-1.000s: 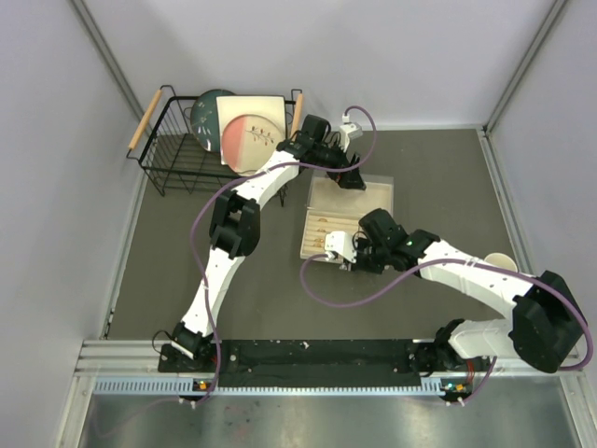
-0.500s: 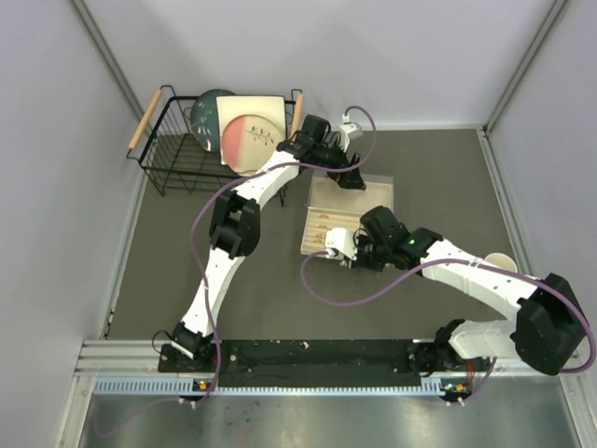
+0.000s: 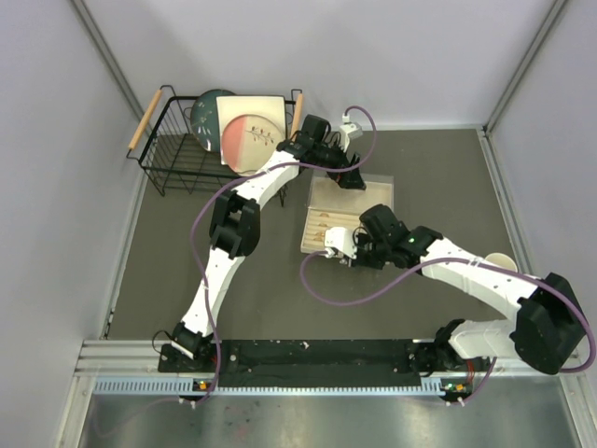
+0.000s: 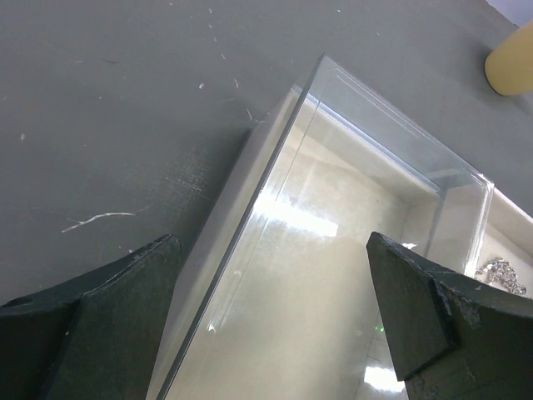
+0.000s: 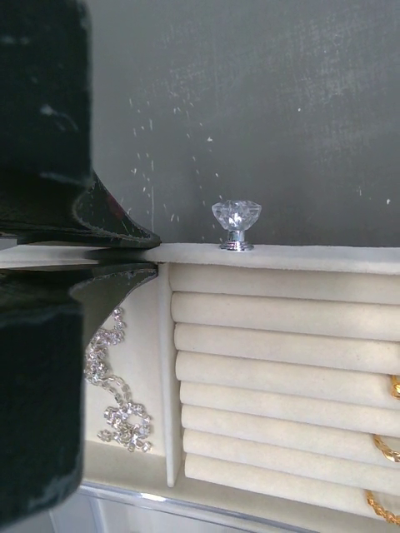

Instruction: Organize the mixed jewelry

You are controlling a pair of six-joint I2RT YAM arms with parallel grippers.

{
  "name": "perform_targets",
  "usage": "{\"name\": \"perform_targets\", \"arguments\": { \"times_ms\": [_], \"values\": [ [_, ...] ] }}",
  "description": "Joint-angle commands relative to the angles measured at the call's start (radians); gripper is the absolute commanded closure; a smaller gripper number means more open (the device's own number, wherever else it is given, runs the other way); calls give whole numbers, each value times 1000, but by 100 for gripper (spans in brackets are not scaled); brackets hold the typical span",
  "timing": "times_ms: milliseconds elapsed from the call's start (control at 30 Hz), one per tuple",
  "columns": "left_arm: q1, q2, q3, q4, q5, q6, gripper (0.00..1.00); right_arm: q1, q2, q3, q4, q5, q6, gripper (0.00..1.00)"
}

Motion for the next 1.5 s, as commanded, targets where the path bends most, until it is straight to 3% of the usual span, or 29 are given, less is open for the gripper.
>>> {"name": "perform_targets", "arguments": {
  "times_ms": [0,733,1467],
  "values": [
    [8,-10,-19,22,36,0,1,-15,5,82,80,26,-38,100],
    [7,-25,-85,69,33,-17,1,-21,0,3,239,65,-101,100],
    [-3,-18,-104,72,32,-20,1,138,-162,-243,494,289,-174,100]
  ]
}}
